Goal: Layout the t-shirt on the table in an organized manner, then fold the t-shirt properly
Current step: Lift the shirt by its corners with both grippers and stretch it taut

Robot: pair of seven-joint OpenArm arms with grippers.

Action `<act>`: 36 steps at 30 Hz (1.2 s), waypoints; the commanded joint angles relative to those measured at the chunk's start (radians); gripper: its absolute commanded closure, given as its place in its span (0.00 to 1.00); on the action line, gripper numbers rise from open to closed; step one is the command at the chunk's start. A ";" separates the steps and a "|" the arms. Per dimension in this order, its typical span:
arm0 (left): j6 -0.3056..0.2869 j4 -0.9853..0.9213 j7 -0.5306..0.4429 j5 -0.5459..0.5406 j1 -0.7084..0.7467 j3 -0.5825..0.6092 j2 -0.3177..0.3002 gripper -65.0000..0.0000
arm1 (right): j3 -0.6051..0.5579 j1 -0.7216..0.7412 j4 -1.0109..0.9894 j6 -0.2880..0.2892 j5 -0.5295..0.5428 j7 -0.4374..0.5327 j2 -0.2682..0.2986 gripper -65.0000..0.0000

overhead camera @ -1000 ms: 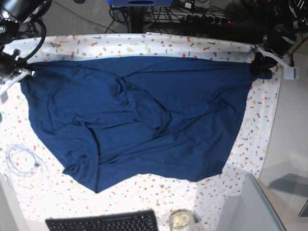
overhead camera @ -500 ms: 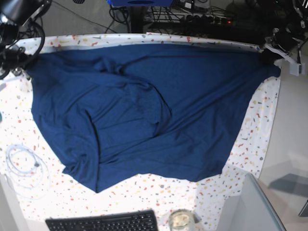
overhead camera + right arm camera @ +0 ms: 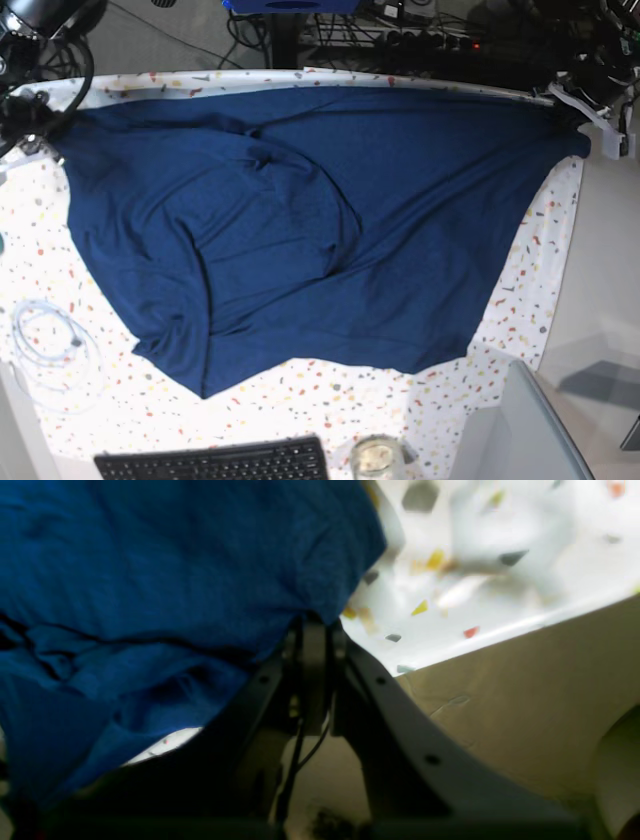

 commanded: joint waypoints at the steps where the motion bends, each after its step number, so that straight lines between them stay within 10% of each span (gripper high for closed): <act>1: -0.005 0.036 -0.020 -0.008 -0.006 -0.007 -0.016 1.00 | 0.002 0.018 0.040 -0.002 -0.001 0.015 0.018 1.00; 13: -0.003 0.110 0.180 0.026 -0.187 0.028 -0.045 1.00 | -0.001 0.149 0.017 -0.003 -0.008 0.015 0.028 0.99; 36: -0.003 0.113 0.180 0.029 -0.120 0.028 -0.082 1.00 | -0.026 0.028 0.060 0.004 -0.001 0.015 0.042 0.99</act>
